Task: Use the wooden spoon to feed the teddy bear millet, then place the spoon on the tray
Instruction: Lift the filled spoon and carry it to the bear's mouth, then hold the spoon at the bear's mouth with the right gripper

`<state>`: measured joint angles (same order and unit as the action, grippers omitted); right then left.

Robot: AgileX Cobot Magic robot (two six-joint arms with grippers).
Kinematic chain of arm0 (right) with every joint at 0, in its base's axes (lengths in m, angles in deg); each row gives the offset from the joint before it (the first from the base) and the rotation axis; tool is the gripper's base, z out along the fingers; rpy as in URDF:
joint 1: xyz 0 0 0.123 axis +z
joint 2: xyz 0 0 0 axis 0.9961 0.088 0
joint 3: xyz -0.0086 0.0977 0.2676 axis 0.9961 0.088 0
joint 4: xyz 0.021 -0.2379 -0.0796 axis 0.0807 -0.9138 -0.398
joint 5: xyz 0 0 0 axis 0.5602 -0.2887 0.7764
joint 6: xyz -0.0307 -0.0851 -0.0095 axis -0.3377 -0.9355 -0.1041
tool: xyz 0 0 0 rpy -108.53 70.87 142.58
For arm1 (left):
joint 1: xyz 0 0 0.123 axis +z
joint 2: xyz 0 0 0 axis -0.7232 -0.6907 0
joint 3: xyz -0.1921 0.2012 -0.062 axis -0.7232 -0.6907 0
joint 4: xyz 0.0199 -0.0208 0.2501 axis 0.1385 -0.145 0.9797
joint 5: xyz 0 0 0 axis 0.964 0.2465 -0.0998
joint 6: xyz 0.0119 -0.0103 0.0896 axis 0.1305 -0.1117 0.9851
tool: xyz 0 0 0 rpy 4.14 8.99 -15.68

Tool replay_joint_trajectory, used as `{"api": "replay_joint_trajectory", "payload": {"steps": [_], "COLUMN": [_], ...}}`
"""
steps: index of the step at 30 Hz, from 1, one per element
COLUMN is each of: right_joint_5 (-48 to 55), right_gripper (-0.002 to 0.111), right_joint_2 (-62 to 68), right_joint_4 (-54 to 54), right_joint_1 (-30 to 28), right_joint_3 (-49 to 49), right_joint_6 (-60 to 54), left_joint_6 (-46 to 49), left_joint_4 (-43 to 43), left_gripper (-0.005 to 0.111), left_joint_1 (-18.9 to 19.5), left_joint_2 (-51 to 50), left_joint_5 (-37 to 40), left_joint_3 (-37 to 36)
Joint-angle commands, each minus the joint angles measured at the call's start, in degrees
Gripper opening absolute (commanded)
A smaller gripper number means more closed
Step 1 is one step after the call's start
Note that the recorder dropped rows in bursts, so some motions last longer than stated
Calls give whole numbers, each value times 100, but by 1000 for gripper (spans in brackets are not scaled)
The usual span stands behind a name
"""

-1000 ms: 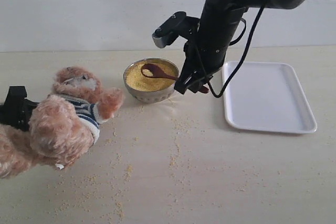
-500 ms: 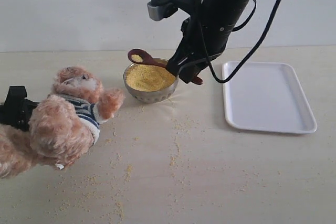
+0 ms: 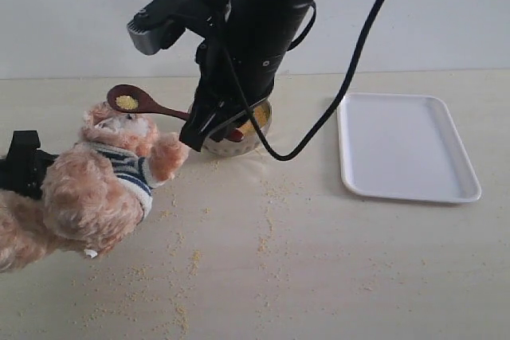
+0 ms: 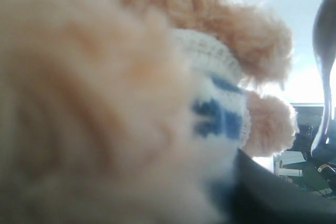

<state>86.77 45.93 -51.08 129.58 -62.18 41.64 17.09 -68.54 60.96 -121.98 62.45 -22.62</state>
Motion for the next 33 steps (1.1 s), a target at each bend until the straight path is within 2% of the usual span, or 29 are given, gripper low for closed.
{"api": "replay_joint_trajectory", "payload": {"steps": [1,10,24,33], "right_joint_5": [-365,-559,-979,-896], "right_gripper": [0,0,0,0], "right_joint_2": [-79,129,471,471], "right_joint_4": [-319,-1430,-4190,-4601], "right_joint_1": [194,526,1124,1201], "right_joint_3": [-19,-19,-19,-19], "right_joint_6": [20,39,1105,1232], "left_joint_6": [46,46,46,46], "left_joint_4": [10,-38,-74,-113], "left_gripper": [5,5,5,5], "left_joint_1": [-5,-5,-5,-5], "left_joint_2": [17,17,17,17], "left_joint_5": [357,381,393,393], "left_joint_3": [24,24,24,24]}}
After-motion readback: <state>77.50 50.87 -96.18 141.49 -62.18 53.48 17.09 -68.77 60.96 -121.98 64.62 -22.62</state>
